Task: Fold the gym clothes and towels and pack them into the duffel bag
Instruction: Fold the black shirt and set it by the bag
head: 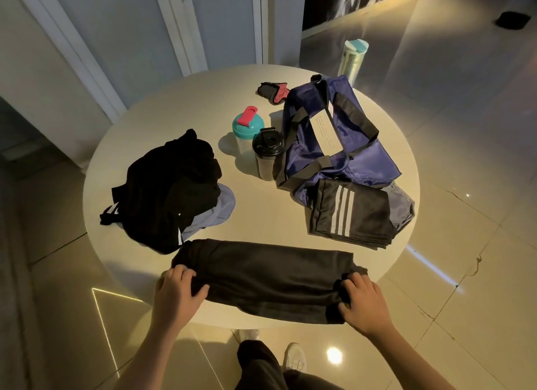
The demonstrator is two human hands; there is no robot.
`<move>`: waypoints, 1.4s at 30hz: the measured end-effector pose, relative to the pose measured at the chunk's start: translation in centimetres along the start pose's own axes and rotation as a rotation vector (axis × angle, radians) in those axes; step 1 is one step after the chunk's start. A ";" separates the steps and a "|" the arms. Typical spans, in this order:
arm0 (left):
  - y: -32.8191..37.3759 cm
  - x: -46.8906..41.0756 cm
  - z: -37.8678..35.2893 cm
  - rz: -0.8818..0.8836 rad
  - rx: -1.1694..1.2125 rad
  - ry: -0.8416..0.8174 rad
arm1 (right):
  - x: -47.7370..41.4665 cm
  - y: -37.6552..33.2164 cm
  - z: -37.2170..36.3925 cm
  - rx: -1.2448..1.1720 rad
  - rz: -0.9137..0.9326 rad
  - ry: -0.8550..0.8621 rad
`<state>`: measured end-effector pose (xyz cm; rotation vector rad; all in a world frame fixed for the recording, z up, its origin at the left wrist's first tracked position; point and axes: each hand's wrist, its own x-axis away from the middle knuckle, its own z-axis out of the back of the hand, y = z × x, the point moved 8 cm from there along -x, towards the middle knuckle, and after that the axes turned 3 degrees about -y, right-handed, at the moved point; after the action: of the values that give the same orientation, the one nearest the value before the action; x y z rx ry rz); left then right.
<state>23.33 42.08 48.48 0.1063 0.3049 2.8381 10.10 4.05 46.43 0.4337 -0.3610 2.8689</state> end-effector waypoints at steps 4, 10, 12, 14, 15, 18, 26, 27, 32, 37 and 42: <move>0.1 -0.2 1.3 -0.034 0.050 0.159 | -0.1 0.3 1.1 -0.116 -0.034 0.026; 2.2 -5.0 2.5 0.016 -0.070 -0.012 | -2.7 0.0 3.2 -0.025 -0.046 0.046; 3.4 -6.4 2.5 -0.052 -0.121 -0.051 | -3.5 -0.8 3.4 -0.009 -0.021 -0.014; 3.4 -7.1 1.6 -0.068 -0.188 -0.137 | -4.1 -1.3 2.8 0.023 -0.016 -0.085; 2.8 -7.2 1.1 -0.029 -0.202 -0.187 | -4.2 -1.4 2.2 0.046 -0.023 -0.127; -0.2 -6.8 0.0 0.162 -0.208 -0.298 | -4.2 -1.1 0.5 0.073 -0.070 -0.219; -6.2 -5.8 0.1 0.731 0.483 -0.177 | -4.9 -1.1 0.5 0.091 -0.097 -0.227; -6.9 -5.4 0.3 0.789 0.520 -0.154 | -5.1 -1.1 0.7 0.102 -0.101 -0.227; -5.9 -5.4 1.7 0.593 0.248 -0.073 | -5.9 -4.0 2.4 0.076 -0.063 -0.066; -3.0 -6.9 0.5 0.503 0.169 -0.224 | -5.9 -10.0 0.0 0.046 0.124 -0.201; -5.7 -6.5 -0.7 0.840 0.689 -0.262 | -6.0 -8.8 -1.8 0.064 0.125 -0.288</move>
<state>31.04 45.43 46.29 0.9271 1.4512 3.2629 17.45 11.82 44.71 0.8703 -0.3560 2.9466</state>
